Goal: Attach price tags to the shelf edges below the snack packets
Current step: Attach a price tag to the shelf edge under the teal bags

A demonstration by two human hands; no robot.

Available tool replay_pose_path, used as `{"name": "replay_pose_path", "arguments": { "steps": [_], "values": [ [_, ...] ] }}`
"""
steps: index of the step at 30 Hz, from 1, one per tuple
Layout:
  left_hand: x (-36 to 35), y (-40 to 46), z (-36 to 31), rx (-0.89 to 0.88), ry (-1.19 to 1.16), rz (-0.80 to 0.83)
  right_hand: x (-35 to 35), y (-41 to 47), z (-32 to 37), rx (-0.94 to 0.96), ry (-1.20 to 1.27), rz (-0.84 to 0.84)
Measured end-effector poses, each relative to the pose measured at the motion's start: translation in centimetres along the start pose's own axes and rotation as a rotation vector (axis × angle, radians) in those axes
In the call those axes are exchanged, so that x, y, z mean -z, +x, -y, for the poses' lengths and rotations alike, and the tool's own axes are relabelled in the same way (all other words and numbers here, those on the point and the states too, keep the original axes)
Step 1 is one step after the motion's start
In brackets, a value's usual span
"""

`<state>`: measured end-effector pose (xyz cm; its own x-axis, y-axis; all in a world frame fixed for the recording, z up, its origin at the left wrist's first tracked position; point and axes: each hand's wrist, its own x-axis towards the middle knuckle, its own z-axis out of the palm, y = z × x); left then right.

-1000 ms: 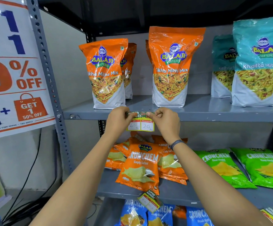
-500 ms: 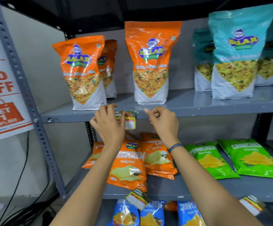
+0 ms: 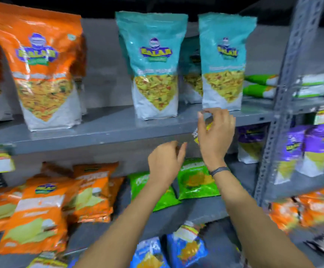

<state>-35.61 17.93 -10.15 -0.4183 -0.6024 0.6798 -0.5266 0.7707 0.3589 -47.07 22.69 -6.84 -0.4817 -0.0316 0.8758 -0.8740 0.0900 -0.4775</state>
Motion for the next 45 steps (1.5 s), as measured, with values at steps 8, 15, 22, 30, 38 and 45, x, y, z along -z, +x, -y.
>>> {"name": "replay_pose_path", "arguments": {
  "steps": [8, 15, 22, 30, 38, 45],
  "values": [
    [-4.8, 3.3, -4.1, 0.287, -0.378, 0.028, -0.2, 4.1, -6.3, 0.072, 0.145, 0.362],
    [-3.5, 4.2, -5.9, 0.309, -0.257, 0.018, -0.6, 7.3, -6.3, -0.136, 0.155, 0.548],
    [-2.2, 3.9, -6.8, 0.206, -0.068, -0.044, 0.1, 7.8, -7.9, -0.093, 0.287, 0.588],
    [-2.5, 3.7, -4.3, 0.06, 0.175, 0.072, 1.4, 6.2, -10.9, 0.114, 0.275, 0.709],
    [-2.2, 4.5, -5.0, 0.039, 0.269, 0.006, 1.3, 6.3, -10.8, 0.041, 0.374, 0.655],
    [-2.1, 6.2, -6.8, 0.076, 0.366, -0.019, 0.5, 6.4, -10.6, -0.019, 0.38, 0.545]
  ]
}}
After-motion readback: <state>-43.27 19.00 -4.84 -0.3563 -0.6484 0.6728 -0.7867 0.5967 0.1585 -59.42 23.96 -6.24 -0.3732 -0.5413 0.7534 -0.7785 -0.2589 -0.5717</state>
